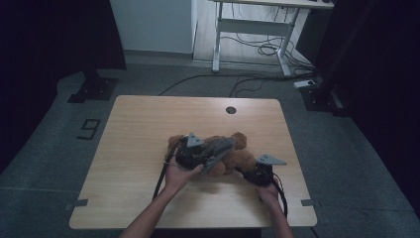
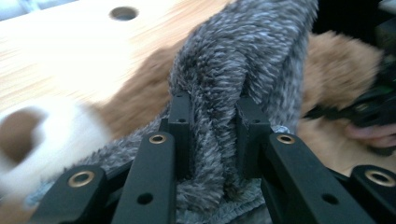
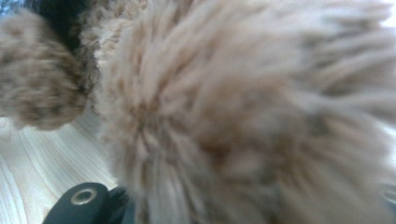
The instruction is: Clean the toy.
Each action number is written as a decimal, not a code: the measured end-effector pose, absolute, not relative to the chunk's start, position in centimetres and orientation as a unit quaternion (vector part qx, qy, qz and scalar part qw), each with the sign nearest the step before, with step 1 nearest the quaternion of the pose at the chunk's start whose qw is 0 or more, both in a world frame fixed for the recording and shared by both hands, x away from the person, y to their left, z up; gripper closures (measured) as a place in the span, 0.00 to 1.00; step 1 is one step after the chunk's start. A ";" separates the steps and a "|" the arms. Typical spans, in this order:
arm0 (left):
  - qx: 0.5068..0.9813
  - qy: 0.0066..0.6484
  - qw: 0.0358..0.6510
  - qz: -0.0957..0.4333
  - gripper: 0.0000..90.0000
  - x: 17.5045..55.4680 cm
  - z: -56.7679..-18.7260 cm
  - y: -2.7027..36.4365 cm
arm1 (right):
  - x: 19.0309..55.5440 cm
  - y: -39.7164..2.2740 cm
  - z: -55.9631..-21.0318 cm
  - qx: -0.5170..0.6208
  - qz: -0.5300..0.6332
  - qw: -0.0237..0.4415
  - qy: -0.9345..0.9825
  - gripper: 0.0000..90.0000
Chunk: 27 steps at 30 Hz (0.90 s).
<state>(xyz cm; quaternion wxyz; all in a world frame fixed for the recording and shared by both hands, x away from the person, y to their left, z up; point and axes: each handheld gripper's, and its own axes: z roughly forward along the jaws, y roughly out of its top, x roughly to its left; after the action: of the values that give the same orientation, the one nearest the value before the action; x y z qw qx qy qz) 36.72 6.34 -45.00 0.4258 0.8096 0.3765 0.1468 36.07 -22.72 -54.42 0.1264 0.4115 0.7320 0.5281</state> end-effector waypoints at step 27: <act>0.777 0.505 0.341 0.161 0.80 37.2 -51.0 18.8 | 36.0 -22.5 -54.7 0.411 0.523 0.124 0.736 0.76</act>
<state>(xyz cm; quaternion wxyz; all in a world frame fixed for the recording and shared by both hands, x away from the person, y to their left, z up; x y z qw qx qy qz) 37.17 18.78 -51.03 0.3405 0.7767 0.5048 0.1612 36.03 -22.55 -54.72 0.1242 0.4108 0.7365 0.5229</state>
